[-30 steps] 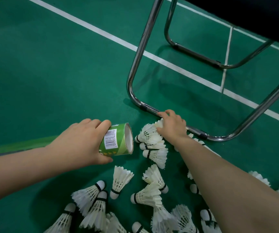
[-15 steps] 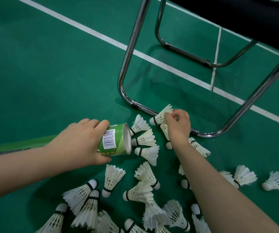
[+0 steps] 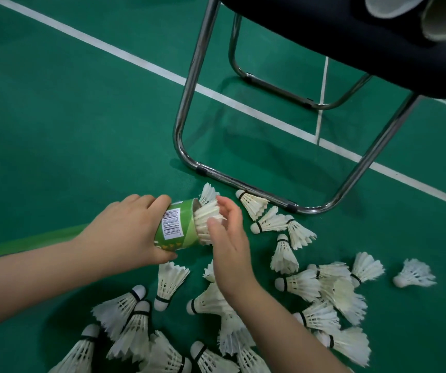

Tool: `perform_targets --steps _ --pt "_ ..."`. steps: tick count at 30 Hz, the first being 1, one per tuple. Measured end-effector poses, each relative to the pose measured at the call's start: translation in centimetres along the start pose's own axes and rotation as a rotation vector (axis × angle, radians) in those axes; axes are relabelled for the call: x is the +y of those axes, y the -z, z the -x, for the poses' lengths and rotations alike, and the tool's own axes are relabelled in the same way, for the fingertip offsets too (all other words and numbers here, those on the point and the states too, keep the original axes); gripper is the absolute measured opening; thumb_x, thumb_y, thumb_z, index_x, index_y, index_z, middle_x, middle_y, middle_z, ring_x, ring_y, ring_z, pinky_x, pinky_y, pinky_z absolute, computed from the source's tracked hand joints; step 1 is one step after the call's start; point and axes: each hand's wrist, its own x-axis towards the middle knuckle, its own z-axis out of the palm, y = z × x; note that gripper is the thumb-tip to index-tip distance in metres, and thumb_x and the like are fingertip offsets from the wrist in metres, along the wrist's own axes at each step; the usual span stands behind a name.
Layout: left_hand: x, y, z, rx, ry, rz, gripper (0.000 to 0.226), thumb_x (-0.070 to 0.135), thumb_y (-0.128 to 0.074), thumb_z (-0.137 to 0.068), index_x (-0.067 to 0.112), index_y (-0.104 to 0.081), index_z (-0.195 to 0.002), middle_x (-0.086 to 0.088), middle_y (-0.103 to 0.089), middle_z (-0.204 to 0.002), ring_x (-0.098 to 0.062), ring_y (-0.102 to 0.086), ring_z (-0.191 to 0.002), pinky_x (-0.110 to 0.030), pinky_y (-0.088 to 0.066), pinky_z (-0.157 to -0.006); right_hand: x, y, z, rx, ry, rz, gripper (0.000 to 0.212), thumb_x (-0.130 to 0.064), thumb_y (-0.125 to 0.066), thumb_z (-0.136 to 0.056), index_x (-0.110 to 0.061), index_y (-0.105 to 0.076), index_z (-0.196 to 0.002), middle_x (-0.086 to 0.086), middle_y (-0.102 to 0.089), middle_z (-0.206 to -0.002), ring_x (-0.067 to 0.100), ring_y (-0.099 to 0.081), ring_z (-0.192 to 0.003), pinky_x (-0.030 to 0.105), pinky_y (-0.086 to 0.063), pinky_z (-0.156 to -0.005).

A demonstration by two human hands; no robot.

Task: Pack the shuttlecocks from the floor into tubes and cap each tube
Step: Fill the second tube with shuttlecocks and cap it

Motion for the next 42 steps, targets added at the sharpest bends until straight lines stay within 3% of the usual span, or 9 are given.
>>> perform_targets --steps 5,11,16,23,28,31,35,38,42 --pt "1.4 -0.3 -0.6 0.037 -0.045 0.021 0.062 0.064 -0.061 -0.065 0.026 -0.038 -0.108 0.007 -0.051 -0.093 -0.014 -0.046 -0.084 -0.031 -0.046 -0.076 -0.6 -0.5 1.7 0.013 0.073 0.469 0.067 -0.060 -0.028 -0.082 -0.033 -0.026 -0.143 -0.020 -0.010 -0.152 -0.003 -0.008 -0.138 0.023 -0.012 -0.112" --pt "2.8 0.2 -0.6 0.035 -0.087 0.026 0.057 0.067 -0.057 -0.062 0.028 -0.037 -0.099 0.009 -0.049 -0.086 -0.012 -0.047 -0.079 -0.028 -0.046 -0.069 -1.6 1.1 2.9 -0.028 -0.060 0.217 0.011 -0.026 -0.057 -0.084 -0.023 -0.062 -0.092 -0.005 -0.064 -0.087 0.004 -0.052 -0.072 0.025 -0.045 -0.065" --pt "3.2 -0.4 1.0 0.075 -0.168 0.009 0.061 0.070 -0.059 -0.059 0.030 -0.041 -0.101 0.013 -0.046 -0.079 -0.009 -0.045 -0.071 -0.025 -0.041 -0.059 -1.4 2.5 2.4 -0.255 -0.164 0.174 0.039 -0.031 -0.062 -0.066 -0.015 -0.067 -0.101 0.011 -0.069 -0.099 0.029 -0.065 -0.093 0.049 -0.051 -0.089" --pt "3.5 -1.2 2.1 0.037 -0.170 -0.124 0.062 0.070 -0.055 -0.061 0.028 -0.047 -0.105 0.009 -0.053 -0.083 -0.013 -0.047 -0.073 -0.027 -0.042 -0.061 -0.7 2.9 1.3 -0.696 -0.283 0.123 0.034 -0.019 -0.061 -0.085 -0.017 -0.059 -0.119 -0.002 -0.062 -0.112 0.014 -0.058 -0.107 0.030 -0.042 -0.100" --pt "4.5 -0.8 0.2 0.007 -0.123 -0.111 0.067 0.066 -0.055 -0.066 0.032 -0.035 -0.120 0.008 -0.053 -0.102 -0.015 -0.049 -0.092 -0.029 -0.045 -0.080 0.2 3.9 -0.1 -0.315 -0.337 0.100 0.043 -0.054 -0.038 -0.092 -0.021 -0.066 -0.094 -0.001 -0.068 -0.096 0.017 -0.064 -0.096 0.029 -0.047 -0.093" --pt "4.2 -1.2 -0.8 -0.013 -0.118 -0.133 0.070 0.067 -0.054 -0.068 0.034 -0.029 -0.124 0.009 -0.052 -0.105 -0.013 -0.047 -0.092 -0.027 -0.044 -0.081 0.9 6.0 -1.2 -0.080 -0.221 0.105 0.052 -0.047 -0.024 -0.097 -0.019 -0.066 -0.083 -0.003 -0.068 -0.083 0.012 -0.065 -0.082 0.019 -0.048 -0.076" --pt "3.3 -1.8 -1.3 -0.051 -0.087 -0.131 0.074 0.068 -0.054 -0.068 0.033 -0.028 -0.128 0.009 -0.050 -0.107 -0.011 -0.042 -0.091 -0.024 -0.040 -0.079 4.4 9.8 -4.1 0.207 -0.230 0.342 0.034 -0.036 -0.040 -0.097 -0.015 -0.065 -0.105 0.000 -0.066 -0.101 0.017 -0.059 -0.092 0.026 -0.043 -0.078" --pt "2.8 -2.1 -1.6 -0.060 -0.066 -0.110 0.073 0.069 -0.054 -0.068 0.031 -0.031 -0.125 0.008 -0.051 -0.107 -0.012 -0.045 -0.092 -0.025 -0.041 -0.078 7.3 11.1 -6.0 0.135 -0.335 0.596 0.038 -0.030 -0.045 -0.094 -0.025 -0.049 -0.132 0.001 -0.054 -0.123 0.017 -0.049 -0.104 0.029 -0.038 -0.085" --pt "2.3 -2.1 -2.1 -0.041 -0.052 -0.109 0.070 0.069 -0.054 -0.068 0.030 -0.033 -0.122 0.007 -0.052 -0.105 -0.013 -0.045 -0.090 -0.026 -0.041 -0.076 8.4 10.2 -8.5 0.150 -0.324 0.490 0.047 -0.025 -0.047 -0.091 -0.030 -0.042 -0.138 0.000 -0.054 -0.108 0.015 -0.048 -0.090 0.028 -0.039 -0.083"
